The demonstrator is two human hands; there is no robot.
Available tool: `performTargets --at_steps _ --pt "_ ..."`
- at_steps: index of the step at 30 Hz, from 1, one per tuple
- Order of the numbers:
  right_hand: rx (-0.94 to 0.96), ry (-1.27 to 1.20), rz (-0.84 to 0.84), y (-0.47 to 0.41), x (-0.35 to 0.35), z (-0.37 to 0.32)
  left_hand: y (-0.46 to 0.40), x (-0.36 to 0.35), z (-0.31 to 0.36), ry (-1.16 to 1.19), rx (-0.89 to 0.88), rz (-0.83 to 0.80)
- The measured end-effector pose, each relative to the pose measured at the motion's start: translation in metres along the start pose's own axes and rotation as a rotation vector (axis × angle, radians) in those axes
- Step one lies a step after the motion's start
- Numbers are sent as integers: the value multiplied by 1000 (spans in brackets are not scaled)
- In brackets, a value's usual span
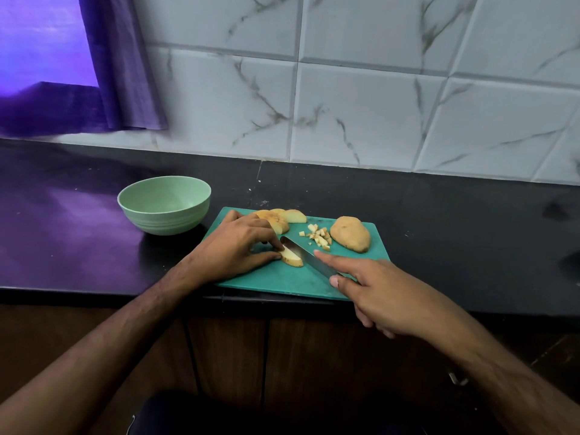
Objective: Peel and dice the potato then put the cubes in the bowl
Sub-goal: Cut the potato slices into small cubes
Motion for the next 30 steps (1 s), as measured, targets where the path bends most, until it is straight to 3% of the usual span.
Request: performTargets --at_steps 9,16,30 --pt "-10 255 31 4 11 -20 -2 1 3 -12 -30 6" --pt "-58 260 -42 -7 15 -35 -2 3 5 -49 -42 20" --pt "36 289 225 46 -31 1 -1 2 5 -53 -30 9"
Point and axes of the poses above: each hand's wrist, its own y-axis away from the middle knuckle, its own x-axis out of the back of the hand, z = x × y, the point moved 4 cm from there along -y, towards the middle knuckle, and after that the axes turned 12 degrees about -x, right-handed, at the moved point
